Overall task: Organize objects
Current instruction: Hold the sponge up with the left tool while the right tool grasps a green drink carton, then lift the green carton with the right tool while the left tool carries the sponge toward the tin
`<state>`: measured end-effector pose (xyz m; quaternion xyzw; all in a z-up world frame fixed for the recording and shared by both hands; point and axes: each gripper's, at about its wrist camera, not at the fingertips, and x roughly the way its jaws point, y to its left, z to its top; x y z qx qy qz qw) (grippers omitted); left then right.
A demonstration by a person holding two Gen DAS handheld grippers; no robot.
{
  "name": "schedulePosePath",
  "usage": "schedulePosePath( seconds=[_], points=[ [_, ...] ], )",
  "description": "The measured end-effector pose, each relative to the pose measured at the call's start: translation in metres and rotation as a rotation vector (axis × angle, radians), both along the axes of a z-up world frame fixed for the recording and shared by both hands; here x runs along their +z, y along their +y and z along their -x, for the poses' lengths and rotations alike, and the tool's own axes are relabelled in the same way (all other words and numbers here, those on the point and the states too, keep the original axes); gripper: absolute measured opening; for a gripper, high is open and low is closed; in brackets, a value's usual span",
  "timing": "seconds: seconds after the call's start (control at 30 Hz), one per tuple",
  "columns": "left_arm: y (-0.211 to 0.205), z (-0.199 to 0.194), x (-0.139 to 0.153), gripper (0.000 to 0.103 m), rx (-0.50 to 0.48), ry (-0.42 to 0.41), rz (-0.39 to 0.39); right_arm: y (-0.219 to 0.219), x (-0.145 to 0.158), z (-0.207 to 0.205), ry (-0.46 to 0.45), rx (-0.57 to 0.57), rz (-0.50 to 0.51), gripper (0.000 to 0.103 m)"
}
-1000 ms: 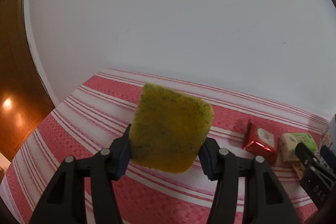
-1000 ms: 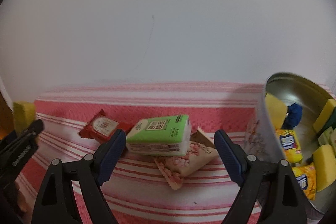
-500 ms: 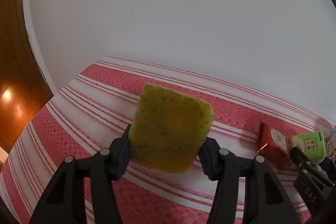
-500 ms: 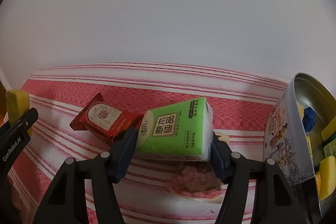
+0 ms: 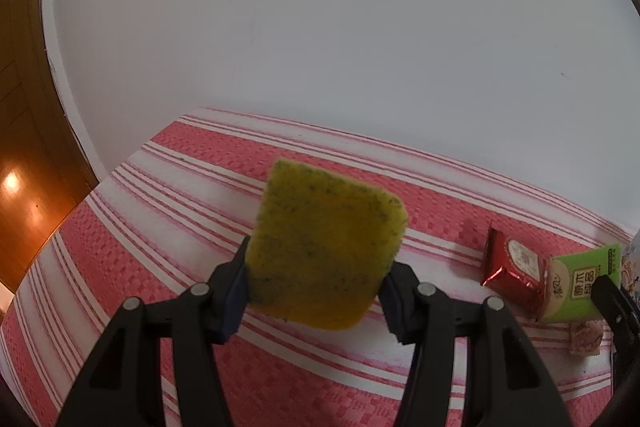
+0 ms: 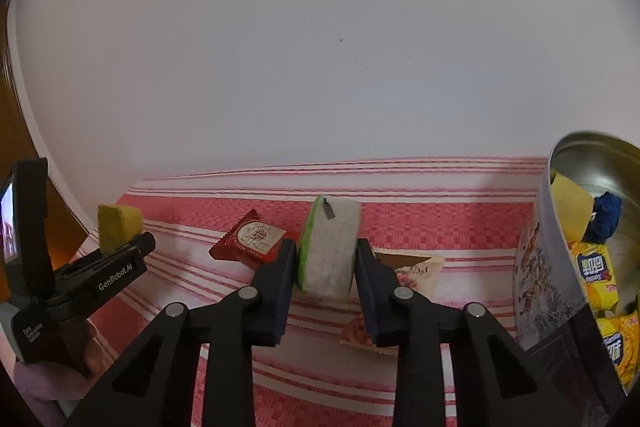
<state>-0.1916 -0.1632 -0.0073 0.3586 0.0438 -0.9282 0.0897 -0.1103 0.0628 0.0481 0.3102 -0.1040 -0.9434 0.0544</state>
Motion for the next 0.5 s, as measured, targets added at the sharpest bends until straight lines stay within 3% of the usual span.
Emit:
schedulePosePath(
  seconds=[0.27,0.5],
  points=[
    [-0.001,0.001,-0.002,0.056,0.004,-0.012,-0.019,-0.014,-0.001,-0.002,-0.060,0.048,-0.016,0.032],
    [0.005,-0.002,0.001,0.056,0.001,-0.004,-0.017,-0.017,0.004,-0.011,-0.042,0.051,-0.006,0.027]
  ],
)
